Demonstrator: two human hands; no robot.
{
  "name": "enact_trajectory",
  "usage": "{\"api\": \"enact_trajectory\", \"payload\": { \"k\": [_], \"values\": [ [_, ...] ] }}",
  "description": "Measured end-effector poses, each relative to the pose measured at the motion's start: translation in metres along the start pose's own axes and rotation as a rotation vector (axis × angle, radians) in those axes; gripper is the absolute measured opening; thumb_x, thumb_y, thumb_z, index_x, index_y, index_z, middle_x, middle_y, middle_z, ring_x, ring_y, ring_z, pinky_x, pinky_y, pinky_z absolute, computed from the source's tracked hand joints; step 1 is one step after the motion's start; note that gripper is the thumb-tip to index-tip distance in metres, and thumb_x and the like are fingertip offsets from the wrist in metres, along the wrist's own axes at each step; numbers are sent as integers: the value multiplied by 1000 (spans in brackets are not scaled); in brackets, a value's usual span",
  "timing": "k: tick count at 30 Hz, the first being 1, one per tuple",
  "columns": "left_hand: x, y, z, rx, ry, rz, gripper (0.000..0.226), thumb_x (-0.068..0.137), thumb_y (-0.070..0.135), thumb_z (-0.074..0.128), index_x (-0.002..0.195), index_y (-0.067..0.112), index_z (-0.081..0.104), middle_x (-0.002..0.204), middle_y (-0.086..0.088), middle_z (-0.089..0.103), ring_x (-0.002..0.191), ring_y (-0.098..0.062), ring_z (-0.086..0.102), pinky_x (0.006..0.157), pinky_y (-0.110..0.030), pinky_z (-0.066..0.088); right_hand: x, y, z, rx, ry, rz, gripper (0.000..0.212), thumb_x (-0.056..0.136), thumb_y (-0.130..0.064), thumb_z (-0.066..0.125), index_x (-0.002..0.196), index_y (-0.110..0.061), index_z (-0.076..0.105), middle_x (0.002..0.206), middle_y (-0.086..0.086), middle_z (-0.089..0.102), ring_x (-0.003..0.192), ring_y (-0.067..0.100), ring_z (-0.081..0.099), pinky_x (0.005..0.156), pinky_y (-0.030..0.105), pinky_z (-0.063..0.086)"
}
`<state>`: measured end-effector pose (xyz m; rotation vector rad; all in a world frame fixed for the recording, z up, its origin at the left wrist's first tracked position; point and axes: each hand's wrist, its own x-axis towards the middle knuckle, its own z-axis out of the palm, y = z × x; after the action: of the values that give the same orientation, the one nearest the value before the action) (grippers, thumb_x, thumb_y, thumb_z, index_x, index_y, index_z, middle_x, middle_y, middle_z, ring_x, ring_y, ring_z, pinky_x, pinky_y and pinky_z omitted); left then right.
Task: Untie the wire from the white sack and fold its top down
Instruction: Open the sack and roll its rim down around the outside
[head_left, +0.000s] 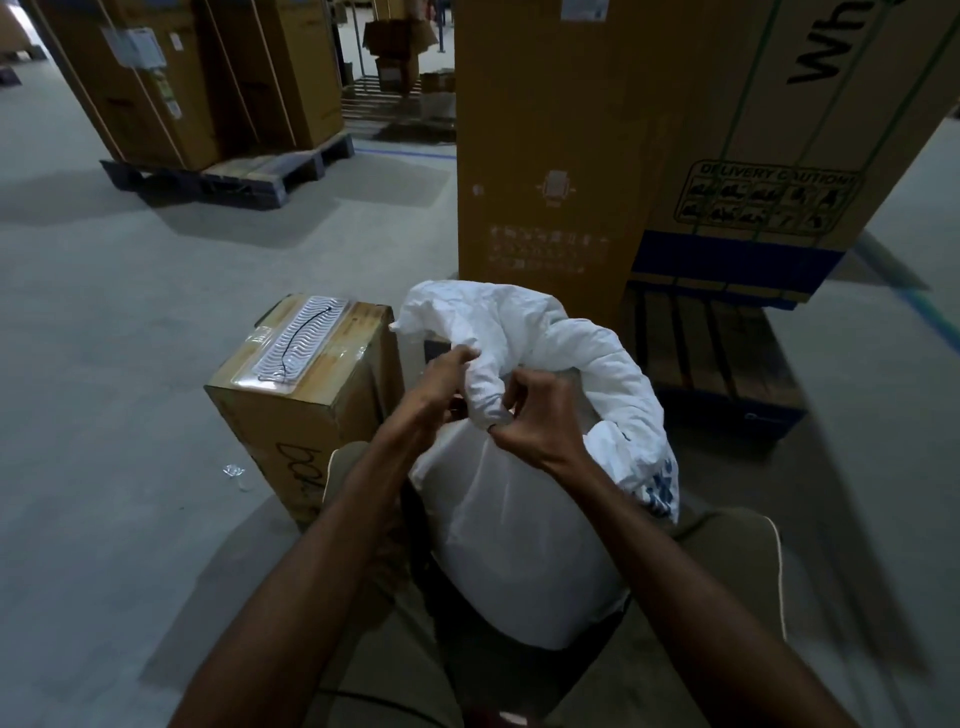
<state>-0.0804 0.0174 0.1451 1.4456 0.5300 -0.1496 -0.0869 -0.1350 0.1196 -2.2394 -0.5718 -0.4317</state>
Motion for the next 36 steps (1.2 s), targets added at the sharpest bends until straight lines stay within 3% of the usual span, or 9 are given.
{"api": "enact_trajectory", "payload": {
  "k": [5, 11, 15, 18, 21, 24, 28, 31, 36],
  "values": [
    [4, -14, -10, 507, 270, 290, 80, 79, 54, 77, 141, 13, 47, 137, -5, 59, 122, -25, 60, 101, -44, 53, -12, -7, 32, -242, -15, -232, 34, 44, 6, 66, 74, -8, 57, 66, 8, 59, 61, 32, 57, 46, 30, 38],
    [16, -16, -6, -298, 133, -42, 33, 100, 18, 57, 130, 4, 59, 124, -14, 66, 94, -25, 69, 87, -41, 60, -18, 2, 40, -131, 26, -146, 31, 59, -3, 69, 81, -17, 52, 81, 0, 53, 75, 22, 51, 53, 38, 45],
    [6, -9, -10, -585, 31, -184, 64, 51, 19, 58, 112, 1, 71, 115, -25, 70, 105, -39, 67, 88, -59, 57, -15, 3, 31, 254, -122, 204, 56, 56, -38, 95, 92, -19, 57, 90, -5, 62, 77, 3, 58, 64, 15, 47],
    [3, -10, -12, -495, 7, -160, 26, 78, 25, 50, 81, 4, 66, 80, -10, 63, 72, -26, 58, 66, -35, 57, -19, 3, 33, 242, -98, 322, 51, 47, -44, 98, 80, -21, 65, 72, -8, 69, 65, 6, 65, 56, 27, 54],
    [12, -7, -18, -312, -88, -124, 52, 87, 47, 61, 118, 6, 63, 110, -16, 69, 100, -31, 68, 91, -47, 57, -20, -1, 39, 110, 13, 270, 44, 51, -37, 91, 66, -19, 55, 58, -6, 60, 54, 12, 57, 49, 32, 45],
    [20, -14, -23, 288, 194, 26, 101, 70, 68, 76, 144, 10, 39, 140, -15, 55, 123, -33, 59, 103, -51, 51, -26, -5, 49, -30, 57, 124, 34, 60, -17, 76, 70, -19, 43, 61, -6, 52, 56, 23, 53, 49, 32, 35],
    [21, -30, -27, 665, 373, 335, 63, 80, 46, 79, 127, 8, 60, 124, -11, 67, 112, -30, 66, 91, -42, 58, -29, -7, 62, -254, -8, -75, 39, 50, 6, 66, 82, -11, 53, 76, 6, 58, 64, 36, 60, 47, 34, 37],
    [21, -25, -26, 261, 294, 174, 23, 94, 24, 67, 110, 9, 69, 99, -7, 73, 89, -22, 72, 82, -41, 62, -32, -2, 68, -287, -51, -110, 40, 52, 2, 68, 86, -12, 53, 81, 4, 56, 66, 35, 59, 48, 37, 43],
    [11, -5, -41, -601, 140, -145, 35, 107, 26, 24, 82, 15, 46, 83, -5, 48, 69, -20, 49, 61, -36, 43, -21, -2, 57, 160, -155, 291, 58, 60, -66, 84, 90, -22, 60, 90, -9, 62, 80, 10, 61, 66, 28, 51]
  ]
}}
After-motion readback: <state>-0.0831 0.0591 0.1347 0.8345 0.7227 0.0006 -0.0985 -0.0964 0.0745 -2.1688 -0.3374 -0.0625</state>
